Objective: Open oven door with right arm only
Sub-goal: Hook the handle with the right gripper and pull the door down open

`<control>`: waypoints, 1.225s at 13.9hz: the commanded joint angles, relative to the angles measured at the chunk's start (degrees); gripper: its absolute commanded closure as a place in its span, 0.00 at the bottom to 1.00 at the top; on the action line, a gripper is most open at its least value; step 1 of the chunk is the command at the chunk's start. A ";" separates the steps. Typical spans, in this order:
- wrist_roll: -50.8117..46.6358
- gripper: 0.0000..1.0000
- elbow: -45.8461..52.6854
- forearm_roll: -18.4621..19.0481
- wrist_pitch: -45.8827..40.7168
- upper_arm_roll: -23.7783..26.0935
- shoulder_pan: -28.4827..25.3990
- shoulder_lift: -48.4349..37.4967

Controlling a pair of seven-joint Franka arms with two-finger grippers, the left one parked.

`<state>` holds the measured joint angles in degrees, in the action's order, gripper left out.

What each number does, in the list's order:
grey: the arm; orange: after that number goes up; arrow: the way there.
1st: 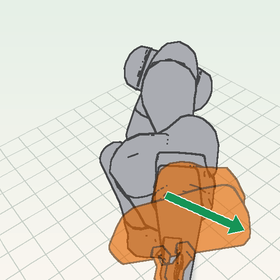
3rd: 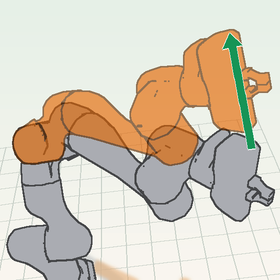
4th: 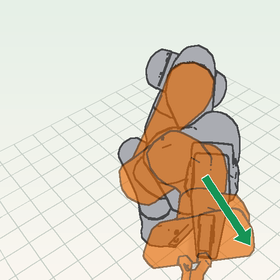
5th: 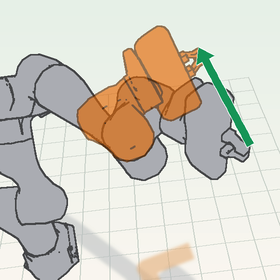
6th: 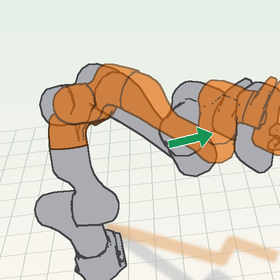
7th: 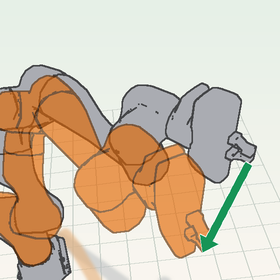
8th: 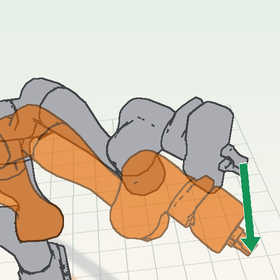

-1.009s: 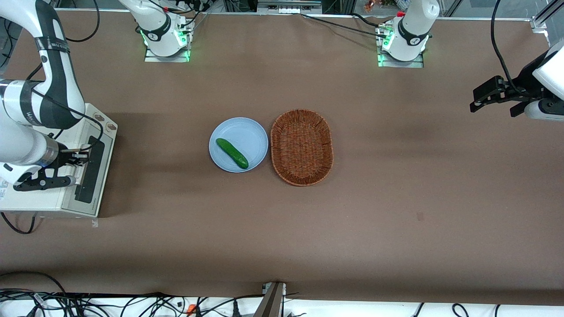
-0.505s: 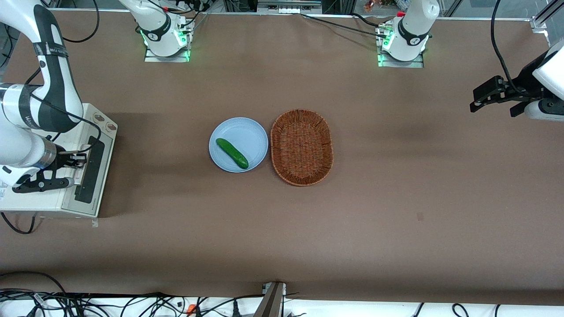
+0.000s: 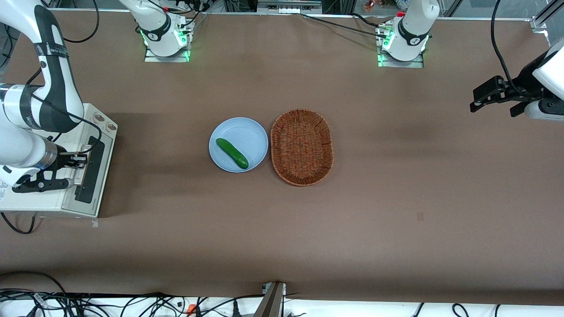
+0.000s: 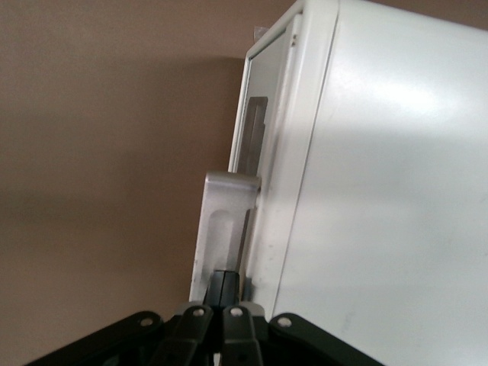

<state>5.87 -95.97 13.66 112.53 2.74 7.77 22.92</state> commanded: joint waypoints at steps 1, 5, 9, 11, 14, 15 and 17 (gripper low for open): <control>-6.11 1.00 0.52 -0.30 7.08 0.16 -2.13 7.31; -14.03 1.00 0.70 -0.56 9.89 0.16 -5.39 9.77; -21.41 1.00 0.78 -0.65 12.28 0.16 -8.12 11.44; -23.18 0.43 1.31 -1.35 12.19 0.51 -8.47 11.36; -23.36 0.00 3.24 -7.06 10.79 0.86 -9.09 9.43; -23.54 0.00 3.33 -7.07 10.61 1.64 -9.18 8.29; -25.28 0.00 3.59 -7.33 9.90 2.09 -9.27 7.14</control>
<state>-17.63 -92.43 7.13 123.97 4.71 -1.12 31.95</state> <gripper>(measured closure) 0.344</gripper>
